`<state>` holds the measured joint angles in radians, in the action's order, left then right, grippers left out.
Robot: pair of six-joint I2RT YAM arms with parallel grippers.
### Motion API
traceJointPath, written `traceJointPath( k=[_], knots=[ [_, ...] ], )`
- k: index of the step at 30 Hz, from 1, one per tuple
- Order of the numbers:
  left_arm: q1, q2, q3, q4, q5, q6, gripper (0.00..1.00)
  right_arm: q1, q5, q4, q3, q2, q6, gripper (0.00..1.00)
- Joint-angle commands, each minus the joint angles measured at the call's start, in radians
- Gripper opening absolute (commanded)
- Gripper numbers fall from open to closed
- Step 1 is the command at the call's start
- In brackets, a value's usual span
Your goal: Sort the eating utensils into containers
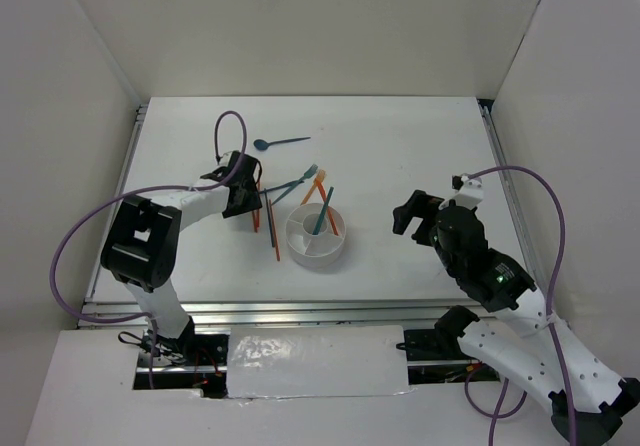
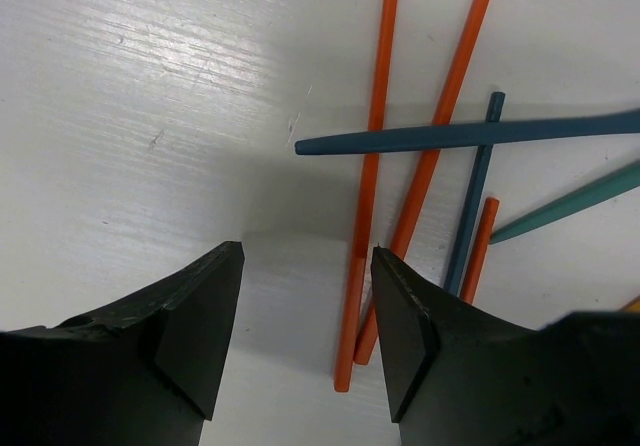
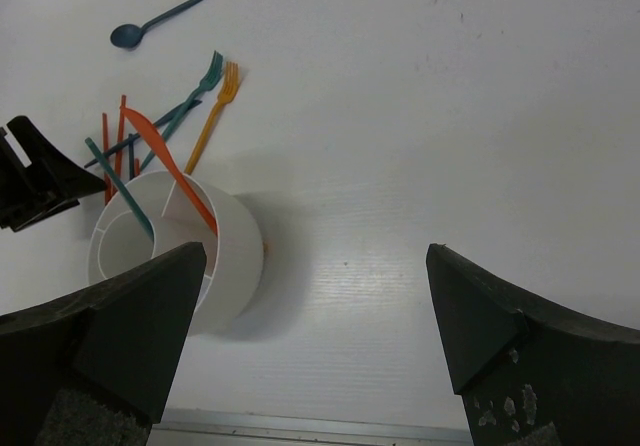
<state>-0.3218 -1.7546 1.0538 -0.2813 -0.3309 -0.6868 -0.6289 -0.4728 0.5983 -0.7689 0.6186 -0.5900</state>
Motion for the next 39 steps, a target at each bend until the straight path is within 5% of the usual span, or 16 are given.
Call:
traceJointPath(
  k=[1,21,24,33,39],
  knots=[
    [-0.005,0.032,0.029,0.016,-0.008,-0.008,0.67,-0.006,-0.001,-0.023,-0.030,0.003,0.001,1.00],
    [-0.006,-0.115,0.109,-0.045,-0.049,-0.033,0.55,-0.008,-0.007,-0.017,-0.030,0.009,-0.002,1.00],
    [-0.006,-0.121,0.106,-0.050,-0.060,-0.030,0.48,-0.005,-0.007,-0.018,-0.029,0.009,-0.004,1.00],
    [0.012,-0.044,0.117,-0.117,-0.114,-0.026,0.02,-0.008,-0.001,-0.023,-0.029,0.006,-0.004,1.00],
    [0.047,0.122,0.152,-0.202,-0.190,0.004,0.00,-0.006,-0.010,-0.017,-0.021,-0.014,-0.007,1.00]
  ],
)
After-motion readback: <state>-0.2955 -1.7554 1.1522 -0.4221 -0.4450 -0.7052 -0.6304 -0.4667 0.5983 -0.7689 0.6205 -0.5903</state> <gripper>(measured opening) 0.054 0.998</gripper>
